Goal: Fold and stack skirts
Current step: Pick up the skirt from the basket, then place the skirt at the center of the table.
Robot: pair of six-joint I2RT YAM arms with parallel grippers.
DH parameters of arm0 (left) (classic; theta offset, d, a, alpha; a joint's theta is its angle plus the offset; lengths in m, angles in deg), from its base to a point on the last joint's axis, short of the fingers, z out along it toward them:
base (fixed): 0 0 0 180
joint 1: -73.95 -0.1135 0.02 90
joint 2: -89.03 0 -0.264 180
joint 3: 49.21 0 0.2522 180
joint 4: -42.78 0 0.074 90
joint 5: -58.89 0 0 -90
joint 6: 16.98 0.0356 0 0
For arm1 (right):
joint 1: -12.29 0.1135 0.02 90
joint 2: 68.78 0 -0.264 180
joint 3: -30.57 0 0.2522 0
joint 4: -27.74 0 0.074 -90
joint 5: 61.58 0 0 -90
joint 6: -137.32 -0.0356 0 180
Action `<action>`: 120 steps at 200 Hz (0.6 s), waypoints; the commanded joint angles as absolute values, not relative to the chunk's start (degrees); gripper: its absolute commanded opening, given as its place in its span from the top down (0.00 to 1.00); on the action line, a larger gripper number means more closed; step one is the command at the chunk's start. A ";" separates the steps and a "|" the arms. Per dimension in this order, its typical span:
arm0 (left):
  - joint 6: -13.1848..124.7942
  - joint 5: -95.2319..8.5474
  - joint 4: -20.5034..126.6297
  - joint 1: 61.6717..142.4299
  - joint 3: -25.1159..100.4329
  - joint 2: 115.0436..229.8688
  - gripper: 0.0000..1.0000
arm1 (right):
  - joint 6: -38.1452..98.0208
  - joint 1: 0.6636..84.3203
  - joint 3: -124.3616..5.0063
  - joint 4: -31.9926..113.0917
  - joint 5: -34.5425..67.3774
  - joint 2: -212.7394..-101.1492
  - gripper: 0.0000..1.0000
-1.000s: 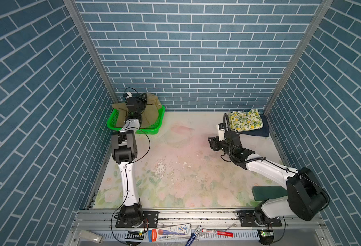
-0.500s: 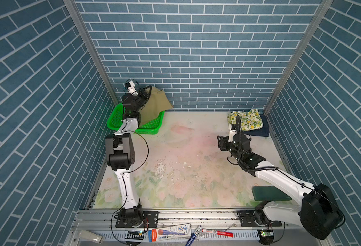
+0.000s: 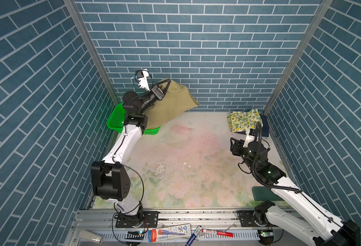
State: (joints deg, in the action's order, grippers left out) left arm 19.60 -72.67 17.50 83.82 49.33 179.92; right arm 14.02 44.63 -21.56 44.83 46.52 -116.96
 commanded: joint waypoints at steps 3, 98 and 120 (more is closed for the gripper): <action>25.21 -71.66 22.03 89.54 46.33 175.08 1.00 | 9.25 43.78 -19.67 54.15 50.15 -109.96 0.42; 26.47 -69.57 30.46 100.36 51.99 182.53 1.00 | 12.22 43.01 -21.53 61.79 46.51 -104.64 0.32; 24.62 -70.90 30.52 101.33 58.90 187.86 1.00 | 13.47 41.64 -22.58 61.65 46.36 -106.06 0.32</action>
State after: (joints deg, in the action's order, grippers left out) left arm 25.50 -70.18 31.40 100.52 51.80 184.18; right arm 11.68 42.99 -20.95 60.44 46.59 -104.83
